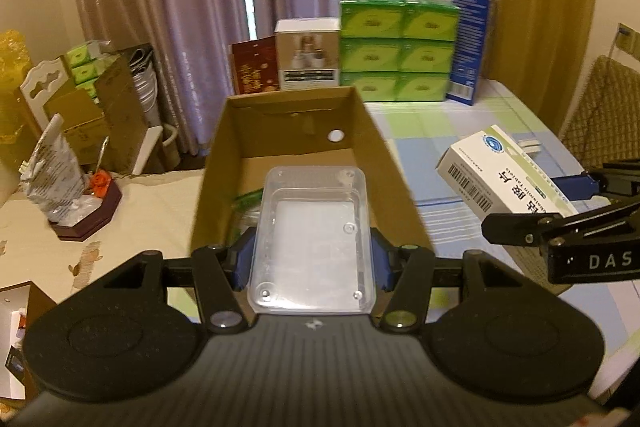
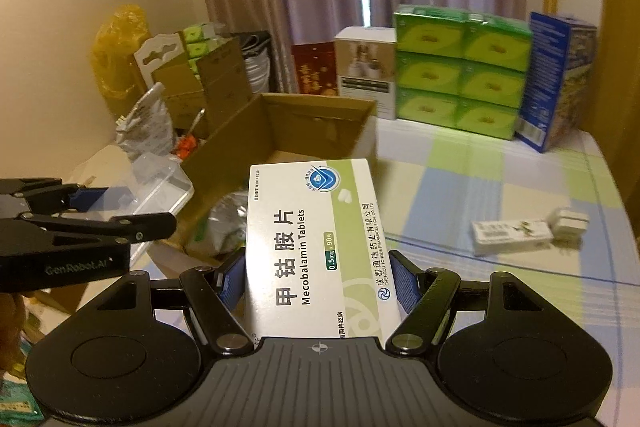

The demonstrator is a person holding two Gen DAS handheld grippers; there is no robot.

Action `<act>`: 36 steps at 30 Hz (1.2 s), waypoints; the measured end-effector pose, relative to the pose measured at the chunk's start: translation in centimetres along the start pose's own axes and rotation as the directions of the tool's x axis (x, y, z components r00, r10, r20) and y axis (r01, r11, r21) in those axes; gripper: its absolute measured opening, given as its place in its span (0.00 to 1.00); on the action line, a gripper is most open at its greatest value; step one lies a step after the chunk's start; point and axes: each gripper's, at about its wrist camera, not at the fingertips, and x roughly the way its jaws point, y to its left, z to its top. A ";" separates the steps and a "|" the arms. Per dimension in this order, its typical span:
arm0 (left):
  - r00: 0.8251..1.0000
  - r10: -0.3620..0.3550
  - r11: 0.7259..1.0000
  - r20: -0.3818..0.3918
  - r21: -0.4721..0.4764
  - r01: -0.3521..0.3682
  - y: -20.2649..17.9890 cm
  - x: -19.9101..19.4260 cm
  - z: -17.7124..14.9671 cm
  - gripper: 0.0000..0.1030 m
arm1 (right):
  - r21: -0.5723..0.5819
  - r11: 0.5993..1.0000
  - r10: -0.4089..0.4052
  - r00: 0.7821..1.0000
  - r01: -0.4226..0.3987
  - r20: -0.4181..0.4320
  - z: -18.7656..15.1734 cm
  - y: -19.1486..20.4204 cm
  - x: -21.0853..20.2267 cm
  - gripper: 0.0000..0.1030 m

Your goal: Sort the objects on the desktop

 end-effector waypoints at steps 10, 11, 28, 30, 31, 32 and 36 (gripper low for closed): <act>1.000 0.016 1.000 -0.022 -0.027 -0.016 3.4 3.2 1.0 0.50 | 0.026 0.999 0.031 0.999 -0.031 -0.013 2.6 1.3 4.7 0.67; 1.000 0.016 1.000 -0.026 -0.024 -0.017 3.7 3.6 1.2 0.50 | 0.026 0.999 0.034 0.999 -0.034 -0.015 2.7 1.3 5.1 0.67; 0.998 0.000 0.995 -0.063 -0.098 -0.007 6.6 8.4 1.5 0.58 | 0.071 0.996 0.048 0.998 -0.045 -0.039 3.9 1.0 10.2 0.67; 0.998 0.002 0.995 -0.063 -0.103 -0.008 6.9 8.3 1.1 0.58 | 0.076 0.996 0.056 0.998 -0.052 -0.042 3.8 1.1 10.5 0.67; 0.998 0.003 0.994 -0.062 -0.107 -0.009 7.1 8.2 0.9 0.58 | 0.080 0.995 0.059 0.997 -0.056 -0.043 3.9 1.1 10.7 0.67; 0.998 0.004 0.994 -0.061 -0.111 -0.011 7.2 8.1 0.8 0.58 | 0.084 0.995 0.064 0.997 -0.060 -0.043 3.9 1.2 10.8 0.67; 0.998 0.013 0.992 -0.058 -0.122 -0.020 7.5 7.7 0.3 0.58 | 0.126 0.985 0.118 0.993 -0.114 -0.022 4.1 1.1 11.4 0.68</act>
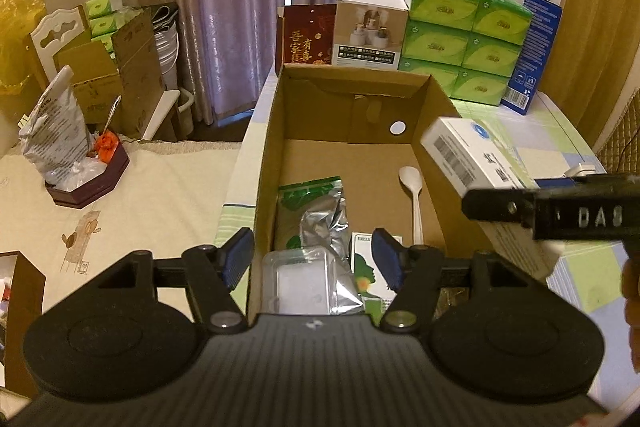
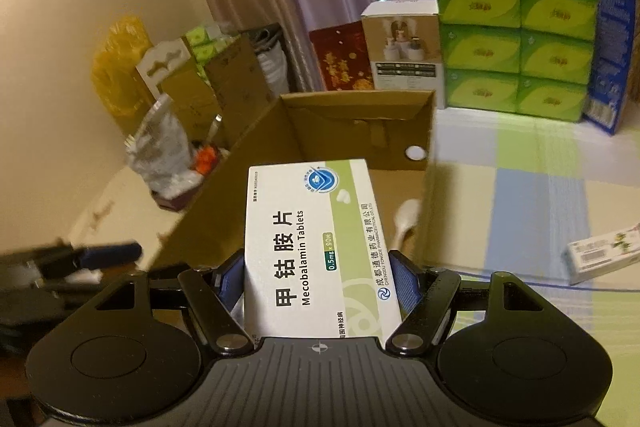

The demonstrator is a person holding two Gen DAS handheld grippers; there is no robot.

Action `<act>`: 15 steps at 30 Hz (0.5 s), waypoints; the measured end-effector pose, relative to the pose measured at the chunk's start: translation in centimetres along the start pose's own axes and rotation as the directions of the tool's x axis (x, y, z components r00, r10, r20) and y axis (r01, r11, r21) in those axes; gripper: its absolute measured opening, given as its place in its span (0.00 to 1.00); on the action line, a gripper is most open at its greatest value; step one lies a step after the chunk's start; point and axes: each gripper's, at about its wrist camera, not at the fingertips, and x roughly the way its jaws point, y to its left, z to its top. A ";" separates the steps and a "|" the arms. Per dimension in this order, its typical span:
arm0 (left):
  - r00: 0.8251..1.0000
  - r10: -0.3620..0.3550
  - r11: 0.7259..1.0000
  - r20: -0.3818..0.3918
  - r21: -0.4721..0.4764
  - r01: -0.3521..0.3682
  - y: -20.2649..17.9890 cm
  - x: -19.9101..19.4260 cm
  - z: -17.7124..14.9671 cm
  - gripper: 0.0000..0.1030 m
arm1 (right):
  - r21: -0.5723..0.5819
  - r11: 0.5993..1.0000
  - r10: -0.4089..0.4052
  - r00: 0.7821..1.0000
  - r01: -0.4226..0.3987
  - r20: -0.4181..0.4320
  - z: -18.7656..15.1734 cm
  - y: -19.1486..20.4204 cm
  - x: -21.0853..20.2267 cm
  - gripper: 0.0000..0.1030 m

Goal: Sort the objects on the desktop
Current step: 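Open both grippers to drop the tablets box and tray into the box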

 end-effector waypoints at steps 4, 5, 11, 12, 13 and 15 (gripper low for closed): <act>1.000 0.011 1.000 0.007 0.000 -0.011 0.1 -0.7 -0.4 0.59 | 0.012 1.000 0.012 1.000 -0.012 0.020 0.0 -0.1 -0.5 0.73; 1.000 0.012 1.000 0.009 -0.001 -0.012 0.1 -1.0 -0.5 0.62 | 0.014 1.000 0.005 1.000 -0.006 0.023 -0.1 -0.2 -0.7 0.74; 1.000 0.009 1.000 0.020 -0.001 -0.009 -0.7 -2.3 -1.1 0.65 | 0.048 0.999 -0.022 0.999 0.020 0.039 -0.9 -1.5 -2.8 0.78; 1.000 0.007 1.000 0.021 0.001 -0.007 -0.9 -2.5 -1.2 0.65 | 0.048 0.998 -0.029 0.999 0.027 0.041 -1.1 -1.7 -3.3 0.80; 1.000 0.005 1.000 0.021 0.003 -0.005 -1.2 -2.8 -1.2 0.66 | 0.052 0.998 -0.038 0.998 0.036 0.041 -1.5 -2.1 -3.8 0.81; 1.000 -0.002 1.000 0.023 0.007 0.002 -1.8 -3.3 -1.4 0.67 | 0.070 0.996 -0.052 0.998 0.050 0.038 -2.2 -2.8 -5.0 0.84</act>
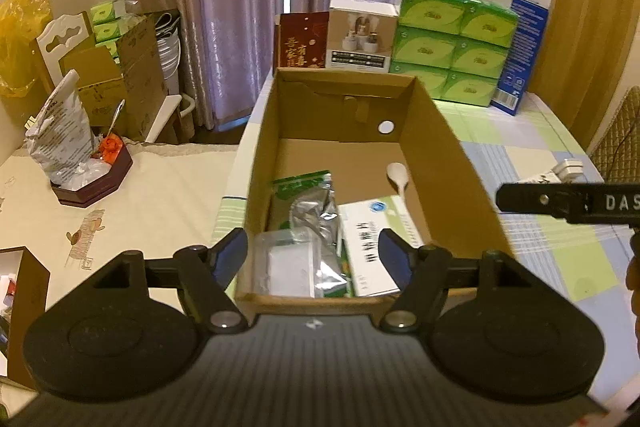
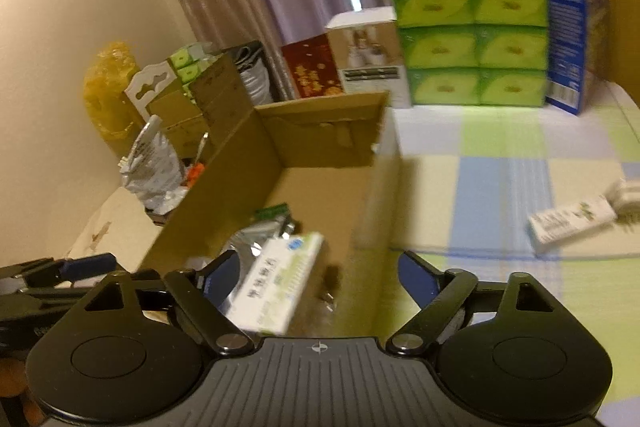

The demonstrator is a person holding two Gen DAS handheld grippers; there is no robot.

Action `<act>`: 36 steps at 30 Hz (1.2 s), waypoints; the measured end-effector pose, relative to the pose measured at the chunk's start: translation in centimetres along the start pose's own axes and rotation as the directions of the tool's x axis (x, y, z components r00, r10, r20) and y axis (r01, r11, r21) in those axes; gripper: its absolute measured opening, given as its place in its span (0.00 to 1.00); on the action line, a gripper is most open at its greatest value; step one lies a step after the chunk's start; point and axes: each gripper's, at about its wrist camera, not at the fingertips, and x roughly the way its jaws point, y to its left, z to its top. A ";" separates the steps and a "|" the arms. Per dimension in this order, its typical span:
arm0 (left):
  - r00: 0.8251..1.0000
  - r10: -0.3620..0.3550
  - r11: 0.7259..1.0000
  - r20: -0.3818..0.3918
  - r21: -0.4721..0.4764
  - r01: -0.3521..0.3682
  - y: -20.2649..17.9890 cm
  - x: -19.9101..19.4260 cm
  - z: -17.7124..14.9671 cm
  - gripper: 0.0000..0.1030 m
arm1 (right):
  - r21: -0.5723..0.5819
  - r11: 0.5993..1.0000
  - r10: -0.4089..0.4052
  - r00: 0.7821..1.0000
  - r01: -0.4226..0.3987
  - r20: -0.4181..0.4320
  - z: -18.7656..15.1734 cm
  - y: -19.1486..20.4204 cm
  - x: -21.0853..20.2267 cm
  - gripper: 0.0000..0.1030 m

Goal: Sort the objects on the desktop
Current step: 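Open both grippers to drop the tablets box and tray into the box, then withdraw both grippers from the box toward the ointment box and plug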

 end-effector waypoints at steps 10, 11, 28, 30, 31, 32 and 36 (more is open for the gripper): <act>0.999 -0.039 0.999 0.020 0.037 0.039 -4.2 -3.1 -0.9 0.78 | 0.056 0.996 -0.072 0.997 0.073 -0.014 -3.1 -4.0 -5.6 0.90; 0.999 -0.043 0.998 0.021 0.041 0.042 -4.6 -3.3 -1.0 0.79 | 0.061 0.995 -0.078 0.997 0.079 -0.020 -3.4 -4.4 -6.0 0.91; 0.988 -0.152 0.981 0.028 0.128 0.147 -12.9 -6.5 -2.6 0.98 | 0.129 0.975 -0.181 0.983 0.180 -0.002 -6.2 -11.3 -14.7 0.98; 0.987 -0.162 0.977 0.026 0.143 0.156 -14.0 -6.5 -2.5 0.99 | 0.142 0.970 -0.197 0.980 0.196 -0.002 -6.4 -12.2 -15.5 0.98; 0.985 -0.168 0.975 0.024 0.151 0.163 -14.6 -6.5 -2.4 0.99 | 0.147 0.968 -0.205 0.979 0.203 -0.001 -6.4 -12.8 -15.9 0.98; 0.985 -0.174 0.973 0.022 0.159 0.168 -15.2 -6.4 -2.4 0.99 | 0.152 0.965 -0.215 0.977 0.213 -0.001 -6.5 -13.3 -16.3 0.98; 0.981 -0.195 0.962 0.012 0.196 0.189 -17.3 -6.3 -2.3 0.99 | 0.166 0.955 -0.250 0.968 0.247 -0.004 -6.6 -15.0 -17.7 0.98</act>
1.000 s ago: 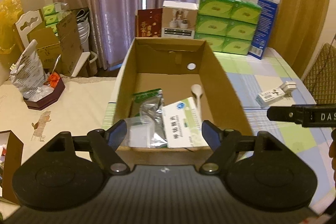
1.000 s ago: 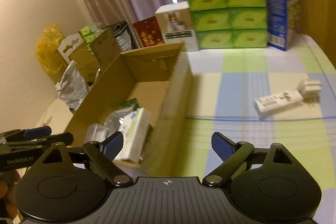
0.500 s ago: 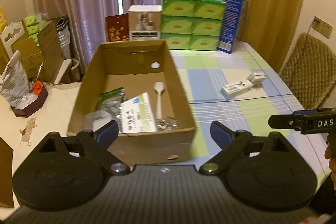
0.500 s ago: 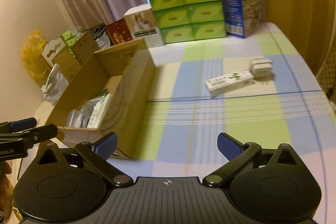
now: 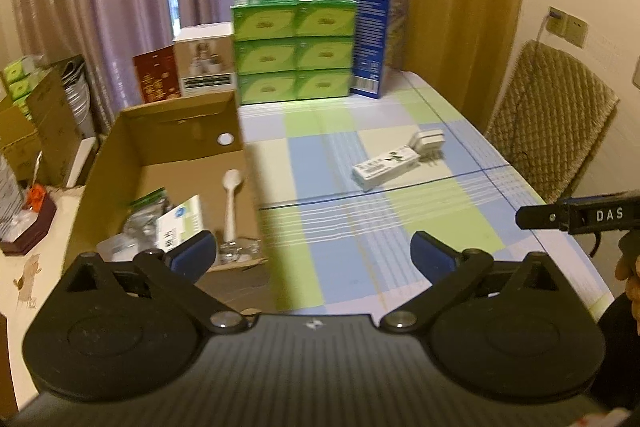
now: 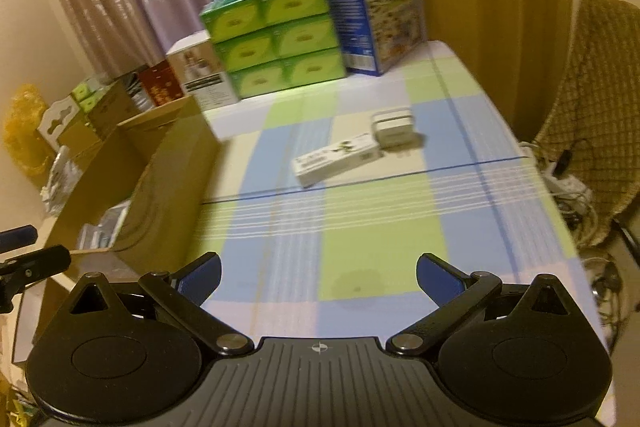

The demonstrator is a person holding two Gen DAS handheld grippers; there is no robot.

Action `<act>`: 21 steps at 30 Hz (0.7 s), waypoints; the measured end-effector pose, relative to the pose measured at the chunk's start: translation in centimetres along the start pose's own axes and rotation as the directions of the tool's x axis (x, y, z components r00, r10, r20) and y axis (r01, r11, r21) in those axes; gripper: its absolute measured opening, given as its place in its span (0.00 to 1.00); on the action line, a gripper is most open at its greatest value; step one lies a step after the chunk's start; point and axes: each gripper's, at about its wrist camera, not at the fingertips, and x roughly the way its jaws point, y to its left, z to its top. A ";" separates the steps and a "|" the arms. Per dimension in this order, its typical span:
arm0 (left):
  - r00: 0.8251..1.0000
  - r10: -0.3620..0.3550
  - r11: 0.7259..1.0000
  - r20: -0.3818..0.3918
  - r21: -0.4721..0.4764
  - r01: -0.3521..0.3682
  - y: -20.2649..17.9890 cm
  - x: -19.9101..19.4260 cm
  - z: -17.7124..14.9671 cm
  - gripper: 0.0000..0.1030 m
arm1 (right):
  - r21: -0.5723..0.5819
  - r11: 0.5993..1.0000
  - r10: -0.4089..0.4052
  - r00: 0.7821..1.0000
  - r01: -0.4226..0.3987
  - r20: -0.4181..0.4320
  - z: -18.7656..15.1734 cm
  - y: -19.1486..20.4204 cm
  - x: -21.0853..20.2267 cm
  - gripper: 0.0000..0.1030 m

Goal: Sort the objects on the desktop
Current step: 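Withdraw both grippers from the box toward the ointment box and plug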

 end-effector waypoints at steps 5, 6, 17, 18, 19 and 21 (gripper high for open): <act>1.000 -0.025 0.999 -0.015 0.027 0.025 -2.2 1.0 0.2 0.99 | 0.011 1.000 -0.027 1.000 0.027 0.007 0.3 -2.0 -1.0 0.98; 0.999 -0.030 0.999 -0.018 0.031 0.030 -2.6 1.1 0.2 0.99 | 0.015 0.999 -0.030 1.000 0.030 0.008 0.3 -2.3 -1.1 0.98; 0.997 -0.065 0.995 -0.043 0.073 0.068 -6.3 3.0 0.7 0.99 | 0.049 0.997 -0.053 0.999 0.053 0.011 0.7 -5.3 -1.9 0.98; 0.997 -0.067 0.995 -0.045 0.077 0.070 -6.5 3.2 0.8 0.99 | 0.051 0.997 -0.055 0.998 0.054 0.010 0.7 -5.5 -1.8 0.98; 0.997 -0.069 0.994 -0.047 0.080 0.072 -6.7 3.4 0.9 0.99 | 0.052 0.997 -0.058 0.998 0.057 0.010 0.8 -5.6 -1.8 0.98; 0.996 -0.072 0.994 -0.051 0.082 0.077 -7.1 3.7 0.9 0.99 | 0.056 0.997 -0.061 0.998 0.060 0.009 0.8 -6.1 -1.7 0.98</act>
